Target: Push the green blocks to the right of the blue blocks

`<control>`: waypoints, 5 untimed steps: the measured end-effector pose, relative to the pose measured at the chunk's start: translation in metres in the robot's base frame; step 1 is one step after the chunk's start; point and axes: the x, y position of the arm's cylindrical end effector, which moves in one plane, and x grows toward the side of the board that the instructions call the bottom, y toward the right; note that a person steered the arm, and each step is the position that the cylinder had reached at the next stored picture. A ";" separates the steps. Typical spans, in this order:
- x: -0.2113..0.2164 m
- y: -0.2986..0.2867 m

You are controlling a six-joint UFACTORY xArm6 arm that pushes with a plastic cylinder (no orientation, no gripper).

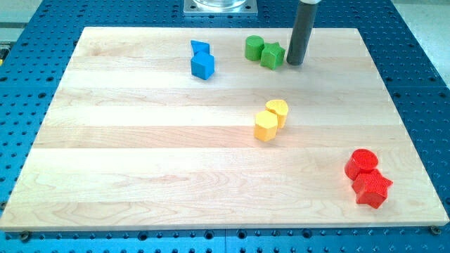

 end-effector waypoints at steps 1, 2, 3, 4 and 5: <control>0.002 -0.055; 0.006 -0.073; 0.006 -0.073; 0.006 -0.072; 0.005 -0.073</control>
